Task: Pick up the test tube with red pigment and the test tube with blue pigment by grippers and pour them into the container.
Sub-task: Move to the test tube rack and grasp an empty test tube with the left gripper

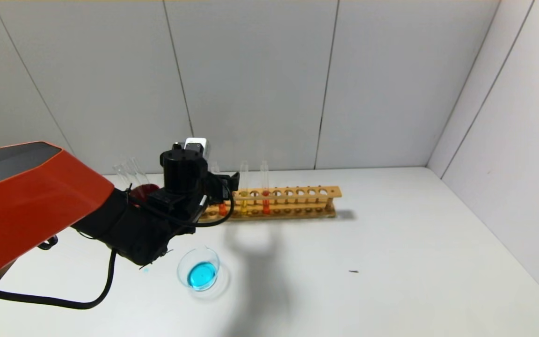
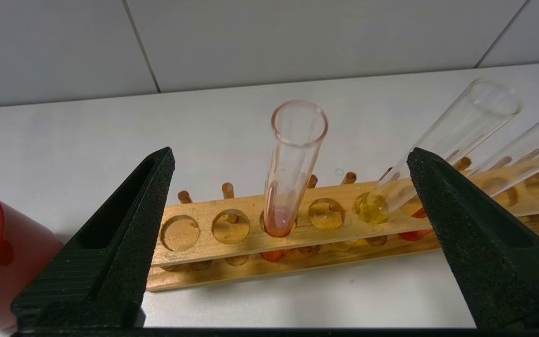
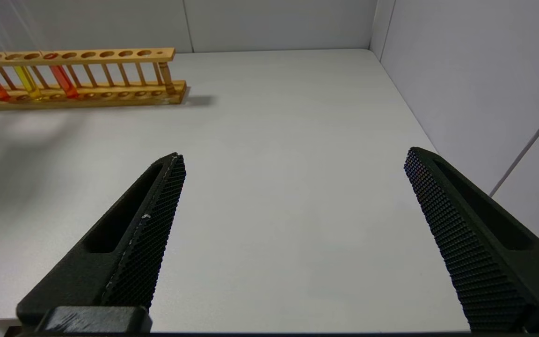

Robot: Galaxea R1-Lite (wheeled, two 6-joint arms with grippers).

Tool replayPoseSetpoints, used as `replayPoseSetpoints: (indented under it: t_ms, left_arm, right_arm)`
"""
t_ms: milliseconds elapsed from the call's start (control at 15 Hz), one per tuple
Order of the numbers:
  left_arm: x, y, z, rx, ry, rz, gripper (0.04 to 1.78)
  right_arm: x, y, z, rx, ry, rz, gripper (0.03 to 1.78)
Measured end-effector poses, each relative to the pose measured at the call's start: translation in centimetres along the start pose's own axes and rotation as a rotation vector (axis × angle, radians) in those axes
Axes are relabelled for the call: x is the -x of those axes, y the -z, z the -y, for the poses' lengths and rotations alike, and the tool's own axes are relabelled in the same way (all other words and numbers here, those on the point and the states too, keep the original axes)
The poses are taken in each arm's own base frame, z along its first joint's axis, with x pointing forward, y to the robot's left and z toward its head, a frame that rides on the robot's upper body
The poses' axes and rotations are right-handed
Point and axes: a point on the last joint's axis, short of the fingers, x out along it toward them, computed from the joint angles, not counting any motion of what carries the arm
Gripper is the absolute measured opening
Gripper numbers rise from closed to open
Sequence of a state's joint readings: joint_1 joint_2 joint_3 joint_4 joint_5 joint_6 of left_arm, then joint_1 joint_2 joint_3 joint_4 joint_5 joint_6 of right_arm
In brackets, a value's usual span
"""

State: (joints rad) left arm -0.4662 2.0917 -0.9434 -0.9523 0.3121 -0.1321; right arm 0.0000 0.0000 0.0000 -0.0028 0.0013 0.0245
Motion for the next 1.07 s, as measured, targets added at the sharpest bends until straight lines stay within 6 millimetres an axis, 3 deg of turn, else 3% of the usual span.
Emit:
replayPoseSetpoints:
  t_ms: [333, 1067]
  left_arm:
    - [-0.9, 0.8, -0.8, -0.003, -0.023, -0.009, 1.75]
    - [-1.5, 0.4, -1.2, -0.004, -0.038, 0.006, 1.75]
  right_arm:
    - [0.0, 0.0, 0.0, 0.0, 0.0, 0.0, 1.71]
    - [0.0, 0.0, 0.0, 0.0, 0.0, 0.0, 1.71]
